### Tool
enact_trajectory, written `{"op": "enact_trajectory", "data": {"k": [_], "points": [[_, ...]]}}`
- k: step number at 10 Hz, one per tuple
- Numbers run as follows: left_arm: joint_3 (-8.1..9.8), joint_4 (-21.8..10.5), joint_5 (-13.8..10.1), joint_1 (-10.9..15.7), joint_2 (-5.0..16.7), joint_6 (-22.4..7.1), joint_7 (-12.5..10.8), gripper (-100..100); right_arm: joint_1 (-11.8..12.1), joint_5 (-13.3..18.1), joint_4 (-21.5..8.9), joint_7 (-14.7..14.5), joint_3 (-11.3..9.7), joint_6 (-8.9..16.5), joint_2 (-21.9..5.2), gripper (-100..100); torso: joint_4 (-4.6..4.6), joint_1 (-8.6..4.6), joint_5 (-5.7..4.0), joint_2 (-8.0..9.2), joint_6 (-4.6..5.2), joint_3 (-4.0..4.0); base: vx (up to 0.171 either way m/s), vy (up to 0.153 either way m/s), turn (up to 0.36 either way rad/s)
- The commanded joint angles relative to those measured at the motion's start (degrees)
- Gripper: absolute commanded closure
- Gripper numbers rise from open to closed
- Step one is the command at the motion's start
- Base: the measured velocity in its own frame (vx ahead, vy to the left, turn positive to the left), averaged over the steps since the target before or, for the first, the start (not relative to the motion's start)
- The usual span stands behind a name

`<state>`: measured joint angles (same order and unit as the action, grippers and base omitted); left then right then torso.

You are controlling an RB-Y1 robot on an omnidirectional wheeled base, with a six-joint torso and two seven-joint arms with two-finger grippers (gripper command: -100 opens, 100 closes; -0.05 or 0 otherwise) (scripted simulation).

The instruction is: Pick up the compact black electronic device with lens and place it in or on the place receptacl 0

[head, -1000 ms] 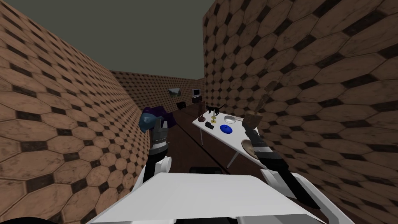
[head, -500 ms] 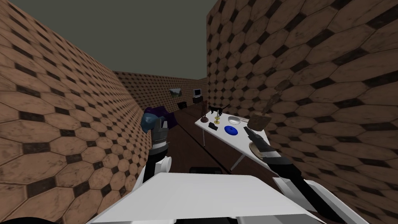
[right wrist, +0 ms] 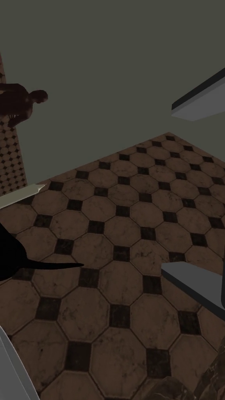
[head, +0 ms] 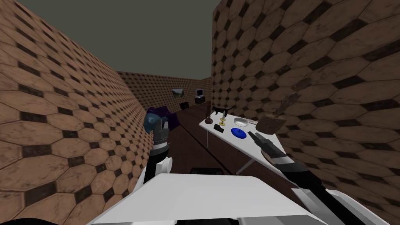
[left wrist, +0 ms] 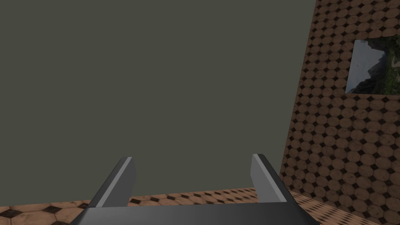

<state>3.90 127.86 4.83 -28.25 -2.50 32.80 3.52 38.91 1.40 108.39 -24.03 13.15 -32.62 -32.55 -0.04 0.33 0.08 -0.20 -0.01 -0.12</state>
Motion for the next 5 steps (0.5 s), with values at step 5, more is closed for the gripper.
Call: {"op": "enact_trajectory", "data": {"k": [5], "points": [[0.00, 0.00, 0.00, 0.00, 0.00, 0.00, 0.00, 0, 3.81, -1.79, -6.24, -7.34, 0.25, -4.32, -8.47, -100, 0.00, -0.01, 0.00, 0.01, 0.00, 0.00, 0.060, 0.092, 0.043]]}}
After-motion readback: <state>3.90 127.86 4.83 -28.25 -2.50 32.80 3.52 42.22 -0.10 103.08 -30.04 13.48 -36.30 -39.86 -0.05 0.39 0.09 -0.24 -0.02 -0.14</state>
